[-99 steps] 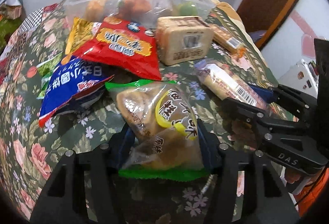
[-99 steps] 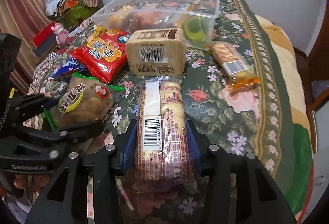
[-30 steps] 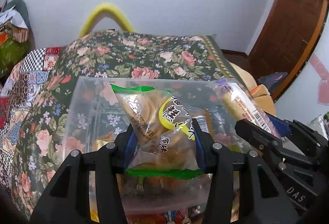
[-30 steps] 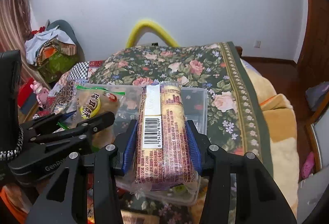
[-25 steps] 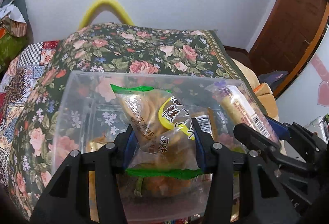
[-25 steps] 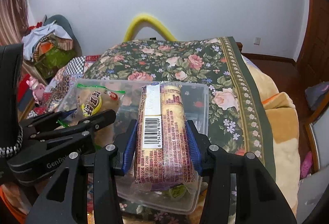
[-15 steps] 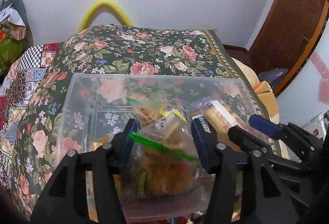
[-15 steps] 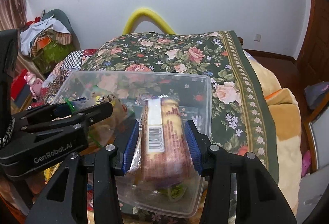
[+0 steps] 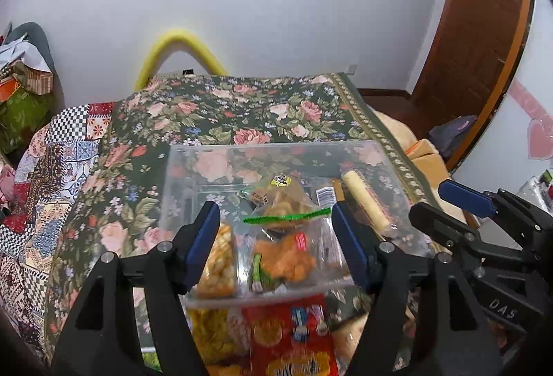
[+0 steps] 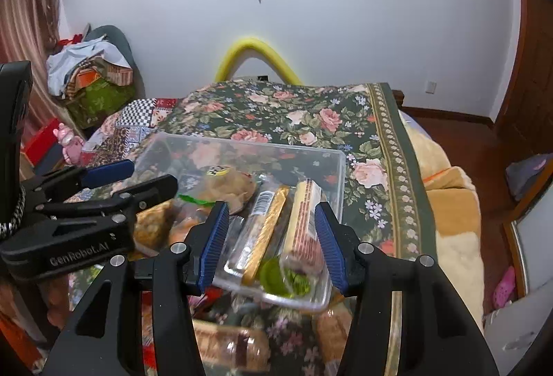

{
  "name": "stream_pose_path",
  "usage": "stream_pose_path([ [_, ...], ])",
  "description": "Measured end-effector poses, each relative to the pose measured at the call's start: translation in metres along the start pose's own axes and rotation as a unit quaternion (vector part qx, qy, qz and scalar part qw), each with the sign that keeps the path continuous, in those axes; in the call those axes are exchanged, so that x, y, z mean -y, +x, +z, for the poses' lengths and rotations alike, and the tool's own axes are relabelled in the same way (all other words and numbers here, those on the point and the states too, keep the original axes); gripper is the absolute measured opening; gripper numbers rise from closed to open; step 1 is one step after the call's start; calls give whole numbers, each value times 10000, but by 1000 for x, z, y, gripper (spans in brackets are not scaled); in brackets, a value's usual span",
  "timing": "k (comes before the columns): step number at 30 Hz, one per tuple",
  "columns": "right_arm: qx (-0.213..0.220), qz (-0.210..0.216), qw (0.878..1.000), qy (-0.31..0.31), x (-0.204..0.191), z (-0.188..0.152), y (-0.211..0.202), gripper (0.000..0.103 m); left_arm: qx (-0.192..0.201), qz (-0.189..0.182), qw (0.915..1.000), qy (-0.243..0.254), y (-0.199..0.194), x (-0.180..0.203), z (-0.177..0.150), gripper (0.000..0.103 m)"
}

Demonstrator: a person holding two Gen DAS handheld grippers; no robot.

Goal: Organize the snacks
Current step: 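Withdraw both tools from the box toward the remaining snacks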

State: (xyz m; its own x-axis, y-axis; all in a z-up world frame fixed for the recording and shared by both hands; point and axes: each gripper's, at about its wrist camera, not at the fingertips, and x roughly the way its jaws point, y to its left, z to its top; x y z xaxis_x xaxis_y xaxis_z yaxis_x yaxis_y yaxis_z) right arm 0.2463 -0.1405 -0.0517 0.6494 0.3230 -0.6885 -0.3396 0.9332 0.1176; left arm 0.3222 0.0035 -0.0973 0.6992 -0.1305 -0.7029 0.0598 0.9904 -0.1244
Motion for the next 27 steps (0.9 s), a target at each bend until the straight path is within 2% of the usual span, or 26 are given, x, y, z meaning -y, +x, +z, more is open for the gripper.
stream_pose_path([
  [10, 345, 71, 9994, -71, -16, -16, -50, 65, 105, 25, 9997, 203, -67, -15, -26, 73],
  [12, 369, 54, 9993, -101, -20, -20, -57, 65, 104, 49, 9997, 226, -77, -19, -33, 79],
  [16, 349, 63, 9993, -148, -26, -28, -65, 67, 97, 204, 9991, 345, -93, -31, -50, 82],
  [20, 329, 27, 9994, -132, -30, -40, -68, 76, -60, 300, 9988, 372, -95, -44, -71, 87],
  [27, -6, 53, 10000, -33, -36, -64, -54, 77, -437, 275, 9987, 27, -83, -78, -108, 87],
])
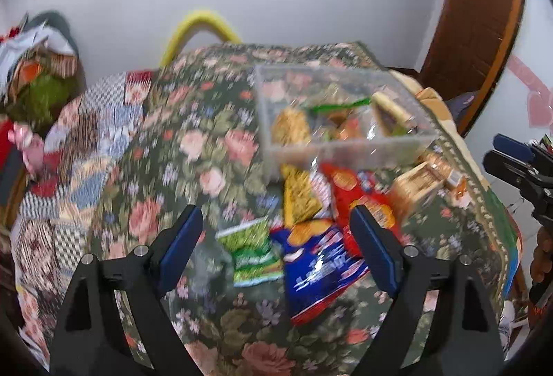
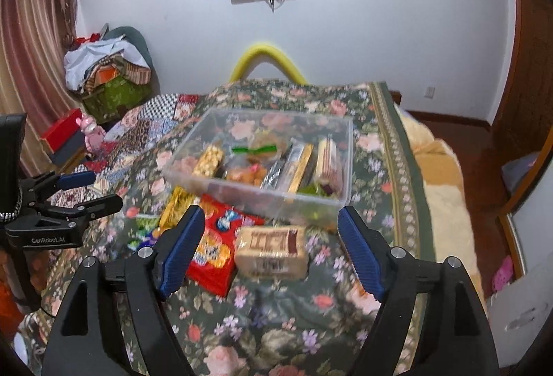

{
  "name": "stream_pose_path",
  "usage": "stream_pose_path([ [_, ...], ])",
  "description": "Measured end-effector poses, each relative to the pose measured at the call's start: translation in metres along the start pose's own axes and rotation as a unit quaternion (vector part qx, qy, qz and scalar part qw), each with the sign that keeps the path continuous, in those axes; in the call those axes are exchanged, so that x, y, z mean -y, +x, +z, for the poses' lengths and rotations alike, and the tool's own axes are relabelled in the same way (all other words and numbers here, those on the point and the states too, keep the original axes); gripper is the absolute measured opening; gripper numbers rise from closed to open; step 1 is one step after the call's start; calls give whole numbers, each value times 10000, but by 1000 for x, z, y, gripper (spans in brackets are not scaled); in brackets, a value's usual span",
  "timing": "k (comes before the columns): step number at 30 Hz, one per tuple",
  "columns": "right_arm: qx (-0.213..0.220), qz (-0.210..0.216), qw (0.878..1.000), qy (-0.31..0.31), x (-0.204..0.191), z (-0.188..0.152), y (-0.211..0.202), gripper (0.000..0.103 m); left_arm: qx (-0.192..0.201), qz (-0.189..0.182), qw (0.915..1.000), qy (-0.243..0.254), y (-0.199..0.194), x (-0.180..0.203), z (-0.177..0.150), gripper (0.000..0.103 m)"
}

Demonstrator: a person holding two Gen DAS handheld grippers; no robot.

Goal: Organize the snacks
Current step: 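Withdraw both tools from the box toward the remaining snacks, then grasp the green pea snack bag with the left tool while the right tool grasps the bread loaf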

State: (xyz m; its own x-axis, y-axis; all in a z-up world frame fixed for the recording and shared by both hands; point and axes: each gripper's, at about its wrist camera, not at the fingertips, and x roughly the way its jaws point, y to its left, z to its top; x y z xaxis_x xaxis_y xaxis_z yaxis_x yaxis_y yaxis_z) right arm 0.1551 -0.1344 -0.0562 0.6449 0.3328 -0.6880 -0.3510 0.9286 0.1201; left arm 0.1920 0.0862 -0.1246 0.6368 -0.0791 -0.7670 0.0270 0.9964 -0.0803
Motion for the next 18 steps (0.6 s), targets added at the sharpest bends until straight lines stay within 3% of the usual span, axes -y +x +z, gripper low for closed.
stream_pose_path([
  [9, -525, -22, 9986, 19, -4, -28, 30, 79, -503, 249, 9976, -400, 46, -44, -31, 87],
  [18, -814, -122, 9966, 54, -3, -34, 59, 79, -807, 44, 9960, -380, 86, -47, -47, 87],
])
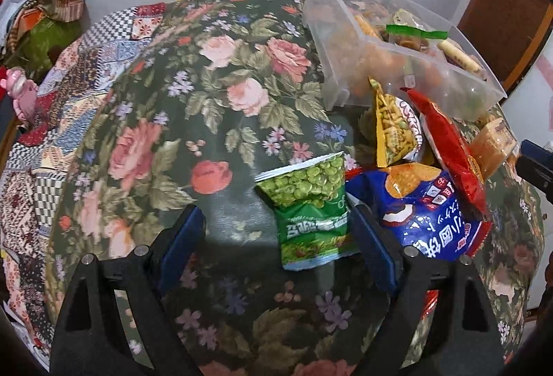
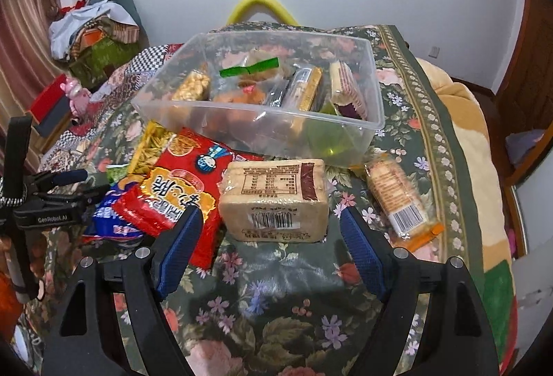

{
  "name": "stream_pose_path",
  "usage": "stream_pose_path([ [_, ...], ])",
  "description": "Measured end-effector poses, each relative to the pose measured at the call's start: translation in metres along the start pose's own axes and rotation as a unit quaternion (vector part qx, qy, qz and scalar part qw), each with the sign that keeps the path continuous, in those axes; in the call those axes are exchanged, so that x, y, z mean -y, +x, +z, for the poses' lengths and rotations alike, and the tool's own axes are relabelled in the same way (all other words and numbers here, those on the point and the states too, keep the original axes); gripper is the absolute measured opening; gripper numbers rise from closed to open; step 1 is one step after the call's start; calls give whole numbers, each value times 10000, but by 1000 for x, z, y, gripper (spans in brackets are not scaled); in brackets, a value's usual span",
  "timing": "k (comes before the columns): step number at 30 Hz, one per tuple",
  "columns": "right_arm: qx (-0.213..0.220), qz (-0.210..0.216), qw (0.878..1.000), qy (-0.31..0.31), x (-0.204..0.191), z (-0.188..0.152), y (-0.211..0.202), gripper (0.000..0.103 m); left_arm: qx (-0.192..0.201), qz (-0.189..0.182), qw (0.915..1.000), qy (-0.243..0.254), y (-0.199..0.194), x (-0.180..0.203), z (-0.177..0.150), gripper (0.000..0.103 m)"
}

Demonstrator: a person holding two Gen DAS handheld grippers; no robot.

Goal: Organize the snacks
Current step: 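Grasp the green pea snack bag with the left tool while the right tool grasps the bread loaf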

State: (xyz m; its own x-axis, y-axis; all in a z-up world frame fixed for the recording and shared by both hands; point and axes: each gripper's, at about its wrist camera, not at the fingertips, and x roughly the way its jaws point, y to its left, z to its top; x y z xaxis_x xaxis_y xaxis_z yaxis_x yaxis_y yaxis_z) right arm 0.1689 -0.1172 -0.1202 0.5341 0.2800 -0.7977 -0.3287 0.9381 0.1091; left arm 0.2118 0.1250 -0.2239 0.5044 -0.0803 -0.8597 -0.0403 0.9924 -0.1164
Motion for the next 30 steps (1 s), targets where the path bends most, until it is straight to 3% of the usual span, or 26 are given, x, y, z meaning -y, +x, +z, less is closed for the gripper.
stream_pose_path([
  [8, -160, -46, 9998, 61, 0, 5, 23, 81, 147, -97, 9998, -85, 15, -2, 3, 85],
  [10, -196, -89, 9997, 76, 0, 5, 28, 81, 193, -103, 9998, -39, 16, -1, 3, 78],
  [15, -231, -19, 9995, 226, 5, 5, 36, 81, 236, -130, 9996, 94, 14, 0, 1, 50],
  [17, -196, 12, 9995, 253, 6, 4, 35, 81, 245, -107, 9996, 97, 13, -1, 0, 46],
  [30, 50, 3, 9998, 194, 7, 3, 21, 75, 464, -111, 9989, -20, -14, -6, 1, 44],
])
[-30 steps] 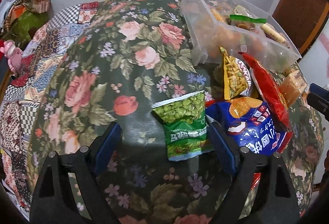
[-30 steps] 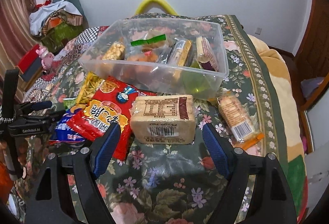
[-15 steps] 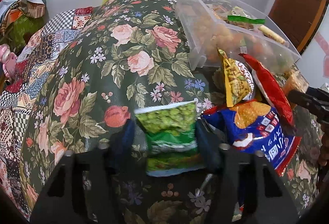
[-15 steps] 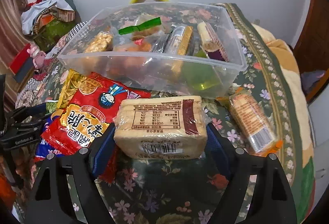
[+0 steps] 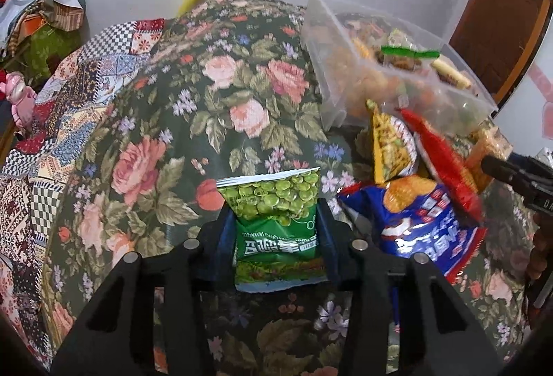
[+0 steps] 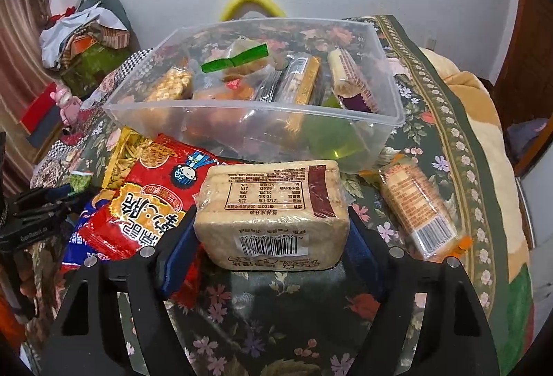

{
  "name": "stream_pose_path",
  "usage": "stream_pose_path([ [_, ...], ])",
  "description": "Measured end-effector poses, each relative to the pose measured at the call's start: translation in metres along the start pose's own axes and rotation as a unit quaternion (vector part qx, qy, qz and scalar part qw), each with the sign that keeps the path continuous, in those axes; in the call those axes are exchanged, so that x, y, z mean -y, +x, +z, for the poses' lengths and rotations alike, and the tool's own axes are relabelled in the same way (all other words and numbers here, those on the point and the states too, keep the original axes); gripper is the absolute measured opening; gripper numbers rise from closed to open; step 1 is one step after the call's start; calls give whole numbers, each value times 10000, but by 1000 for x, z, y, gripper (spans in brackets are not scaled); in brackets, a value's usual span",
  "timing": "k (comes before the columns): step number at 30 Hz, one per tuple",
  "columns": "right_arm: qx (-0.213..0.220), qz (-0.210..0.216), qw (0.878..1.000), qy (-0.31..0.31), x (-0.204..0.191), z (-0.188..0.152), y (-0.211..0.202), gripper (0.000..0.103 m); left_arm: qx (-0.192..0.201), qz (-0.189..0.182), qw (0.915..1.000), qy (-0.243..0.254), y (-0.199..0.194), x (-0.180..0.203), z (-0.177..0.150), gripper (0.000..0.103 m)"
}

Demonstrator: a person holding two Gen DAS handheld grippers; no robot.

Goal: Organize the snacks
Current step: 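Grasp the green pea snack bag with the left tool while the right tool grasps the bread loaf, then carry the pea bag and bread loaf over the clear box and release both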

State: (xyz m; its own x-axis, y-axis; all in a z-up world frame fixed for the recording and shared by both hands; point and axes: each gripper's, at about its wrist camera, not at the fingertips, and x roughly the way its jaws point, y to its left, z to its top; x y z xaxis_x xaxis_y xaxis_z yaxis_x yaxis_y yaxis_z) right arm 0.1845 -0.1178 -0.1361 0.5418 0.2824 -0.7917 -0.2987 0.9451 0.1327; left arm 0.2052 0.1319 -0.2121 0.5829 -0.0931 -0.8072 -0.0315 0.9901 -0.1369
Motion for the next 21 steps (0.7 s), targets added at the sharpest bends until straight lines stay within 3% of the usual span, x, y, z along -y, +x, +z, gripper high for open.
stream_pose_path([
  [12, 597, 27, 9981, -135, -3, 20, -50, 75, 706, -173, 9973, 111, -58, 23, 41, 44],
  [21, 1134, 28, 9933, -231, -5, 50, -69, 75, 1058, -377, 9936, 150, -71, 52, 80, 44],
])
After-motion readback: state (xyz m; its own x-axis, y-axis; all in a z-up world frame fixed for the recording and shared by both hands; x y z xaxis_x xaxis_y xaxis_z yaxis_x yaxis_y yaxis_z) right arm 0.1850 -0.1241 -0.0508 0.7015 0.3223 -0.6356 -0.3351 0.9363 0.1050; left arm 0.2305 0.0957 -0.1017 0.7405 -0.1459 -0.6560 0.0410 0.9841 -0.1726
